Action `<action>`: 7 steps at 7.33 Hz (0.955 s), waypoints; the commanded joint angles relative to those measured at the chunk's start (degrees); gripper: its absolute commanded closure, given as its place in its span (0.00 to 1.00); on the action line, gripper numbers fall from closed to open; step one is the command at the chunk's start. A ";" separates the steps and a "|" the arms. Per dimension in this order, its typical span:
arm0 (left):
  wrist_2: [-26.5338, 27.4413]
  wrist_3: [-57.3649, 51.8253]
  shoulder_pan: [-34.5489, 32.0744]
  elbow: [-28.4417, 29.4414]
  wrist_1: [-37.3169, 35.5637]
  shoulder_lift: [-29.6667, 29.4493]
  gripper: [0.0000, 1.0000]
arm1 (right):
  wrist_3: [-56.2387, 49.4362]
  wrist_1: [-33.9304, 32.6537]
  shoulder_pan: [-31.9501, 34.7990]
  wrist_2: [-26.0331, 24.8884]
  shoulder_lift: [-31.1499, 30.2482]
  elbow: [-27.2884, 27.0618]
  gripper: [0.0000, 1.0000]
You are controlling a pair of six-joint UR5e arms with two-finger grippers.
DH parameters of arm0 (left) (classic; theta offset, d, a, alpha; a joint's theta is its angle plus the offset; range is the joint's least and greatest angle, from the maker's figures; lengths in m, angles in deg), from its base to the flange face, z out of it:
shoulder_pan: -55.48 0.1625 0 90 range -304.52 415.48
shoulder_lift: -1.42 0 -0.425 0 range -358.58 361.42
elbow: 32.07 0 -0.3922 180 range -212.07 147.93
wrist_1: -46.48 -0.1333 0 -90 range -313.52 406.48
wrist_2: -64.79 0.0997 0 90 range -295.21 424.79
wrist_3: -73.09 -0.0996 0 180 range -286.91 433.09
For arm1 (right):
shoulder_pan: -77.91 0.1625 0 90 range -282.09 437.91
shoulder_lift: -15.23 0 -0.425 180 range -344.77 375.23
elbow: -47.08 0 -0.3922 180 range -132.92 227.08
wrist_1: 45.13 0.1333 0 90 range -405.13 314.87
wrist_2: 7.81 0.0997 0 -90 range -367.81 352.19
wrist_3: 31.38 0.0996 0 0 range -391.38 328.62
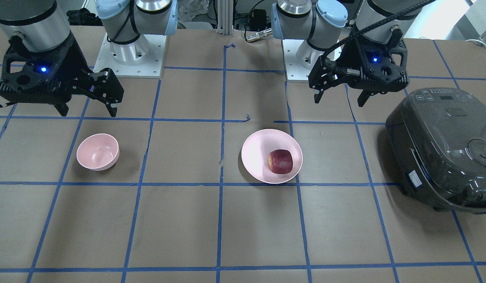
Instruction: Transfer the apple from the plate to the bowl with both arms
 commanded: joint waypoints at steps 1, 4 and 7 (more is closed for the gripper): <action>-0.06 0.00 0.00 -0.03 0.00 -0.03 0.00 | 2.87 -0.04 0.00 0.48 0.04 0.00 0.00; 0.12 0.35 -0.09 -0.03 0.44 0.50 0.00 | 2.78 -0.04 0.00 0.48 0.04 0.00 0.00; 0.03 0.44 -0.09 -0.11 0.44 0.23 0.00 | 2.78 -0.04 0.00 0.57 0.13 -0.09 0.00</action>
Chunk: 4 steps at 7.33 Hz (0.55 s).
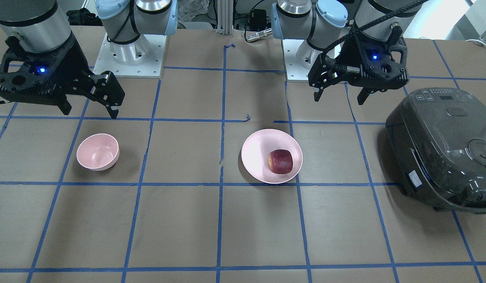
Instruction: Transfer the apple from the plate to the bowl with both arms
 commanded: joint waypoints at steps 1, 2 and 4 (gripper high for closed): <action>0.15 0.01 0.00 -0.35 0.10 -0.33 0.00 | 0.00 0.00 0.00 -0.21 -0.03 -0.01 0.00; 0.15 0.10 0.00 -0.53 0.02 -0.51 0.00 | -0.09 0.00 0.00 -0.21 -0.03 -0.01 0.00; 0.15 0.10 0.09 -0.53 0.01 -0.51 0.00 | -0.01 0.00 0.00 -0.04 -0.03 -0.01 0.00</action>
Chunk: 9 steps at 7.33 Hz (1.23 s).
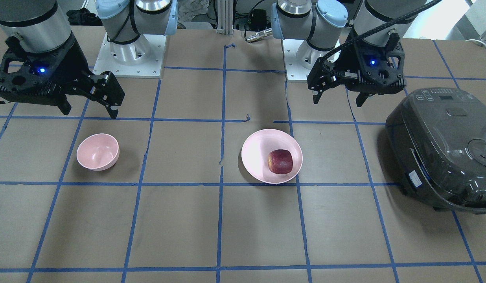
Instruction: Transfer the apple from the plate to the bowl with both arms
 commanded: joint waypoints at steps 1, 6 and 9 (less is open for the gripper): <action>-0.08 0.01 -0.01 -0.01 -0.01 -0.05 0.00 | -0.03 0.00 0.00 0.00 -0.01 0.00 0.00; -0.26 -0.25 -0.01 0.08 -0.36 0.31 0.00 | -0.29 0.17 -0.09 0.00 -0.01 -0.09 0.00; -0.26 -0.34 -0.01 0.08 -0.62 0.04 0.00 | -0.91 0.88 -1.23 -0.79 0.17 -0.18 0.00</action>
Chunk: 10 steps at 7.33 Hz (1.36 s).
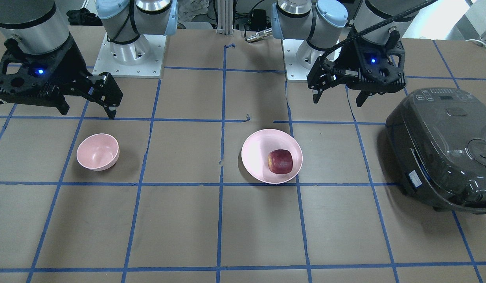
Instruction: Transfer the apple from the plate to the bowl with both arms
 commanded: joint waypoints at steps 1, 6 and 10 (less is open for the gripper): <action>0.08 -0.03 0.08 -0.05 -0.11 -0.13 0.00 | -0.67 0.04 -2.53 -0.18 0.14 -0.03 0.00; -0.09 0.14 0.00 0.03 -0.20 -0.31 0.00 | -20.18 -8.49 -19.85 0.61 1.54 -9.69 0.00; -0.09 0.85 -1.48 -4.41 -6.74 -3.19 0.03 | -20.62 -25.90 -19.95 0.87 8.82 -25.21 0.00</action>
